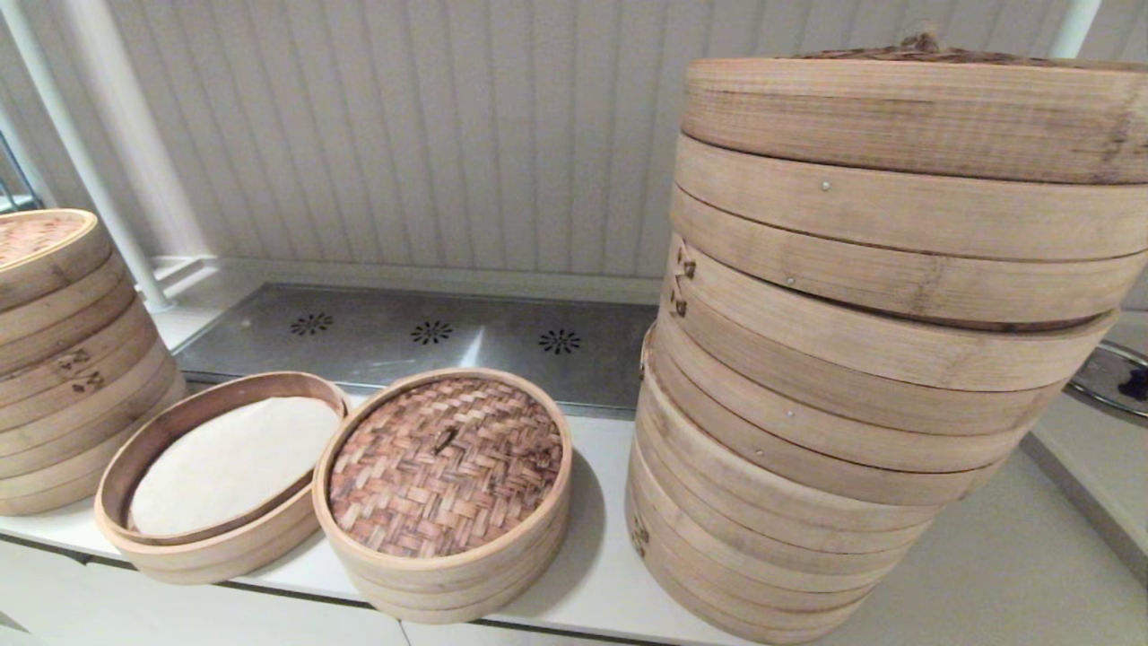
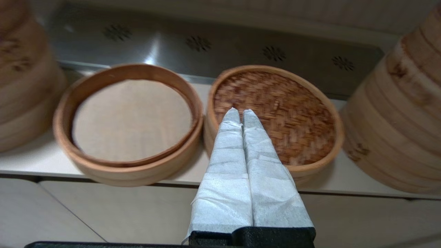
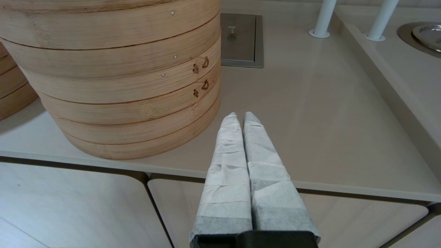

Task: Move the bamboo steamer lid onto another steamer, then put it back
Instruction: Pick up the steamer

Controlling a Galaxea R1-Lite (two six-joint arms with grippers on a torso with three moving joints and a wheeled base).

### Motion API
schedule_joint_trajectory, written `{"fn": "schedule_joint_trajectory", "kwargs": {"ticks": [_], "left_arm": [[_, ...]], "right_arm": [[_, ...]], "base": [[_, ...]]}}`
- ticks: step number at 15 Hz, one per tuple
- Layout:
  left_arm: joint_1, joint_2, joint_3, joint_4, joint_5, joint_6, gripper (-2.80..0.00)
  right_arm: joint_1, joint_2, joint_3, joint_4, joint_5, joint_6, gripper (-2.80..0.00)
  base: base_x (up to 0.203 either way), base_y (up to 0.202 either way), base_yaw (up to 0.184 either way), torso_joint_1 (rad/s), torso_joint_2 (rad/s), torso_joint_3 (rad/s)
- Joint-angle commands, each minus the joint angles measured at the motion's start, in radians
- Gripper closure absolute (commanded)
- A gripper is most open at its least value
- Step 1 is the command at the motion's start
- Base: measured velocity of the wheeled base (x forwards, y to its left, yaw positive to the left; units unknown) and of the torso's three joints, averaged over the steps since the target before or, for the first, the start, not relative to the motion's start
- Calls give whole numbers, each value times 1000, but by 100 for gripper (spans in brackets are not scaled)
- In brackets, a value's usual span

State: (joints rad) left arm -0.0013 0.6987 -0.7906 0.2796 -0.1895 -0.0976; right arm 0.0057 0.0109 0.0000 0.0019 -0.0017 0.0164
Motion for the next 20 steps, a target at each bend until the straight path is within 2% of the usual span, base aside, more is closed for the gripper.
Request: {"fn": "schedule_joint_trajectory", "kwargs": {"ticks": [1,3,4,5,8,10,12,15,18,20], "left_arm": [[-5,258,-157,78,-34,-10,0],[-40,424,-299,188,-100,-23,0],[-80,495,-335,224,-119,-27,0],[-125,546,-358,246,-130,-30,-280],[-287,672,-383,268,-104,-31,-280],[-395,741,-381,266,-19,-32,-280],[-459,805,-377,238,82,-35,-280],[-491,880,-348,103,169,-29,-280],[-515,959,-337,4,283,-30,-280],[-516,985,-338,-29,292,-31,-280]], "right_arm": [[0,1,0,1,0,0,0],[0,1,0,0,0,-1,0],[0,1,-1,0,0,-1,0],[0,1,0,0,0,-1,0],[0,1,0,0,-1,-1,0],[0,1,0,0,0,-1,0],[0,0,0,0,0,-1,0],[0,0,0,0,0,-1,0],[0,0,0,0,0,-1,0],[0,1,-1,0,0,-1,0]], "base": [[0,0,0,0,0,0],[0,0,0,0,0,0],[0,0,0,0,0,0],[0,0,0,0,0,0],[0,0,0,0,0,0],[0,0,0,0,0,0],[0,0,0,0,0,0],[0,0,0,0,0,0],[0,0,0,0,0,0],[0,0,0,0,0,0]]}}
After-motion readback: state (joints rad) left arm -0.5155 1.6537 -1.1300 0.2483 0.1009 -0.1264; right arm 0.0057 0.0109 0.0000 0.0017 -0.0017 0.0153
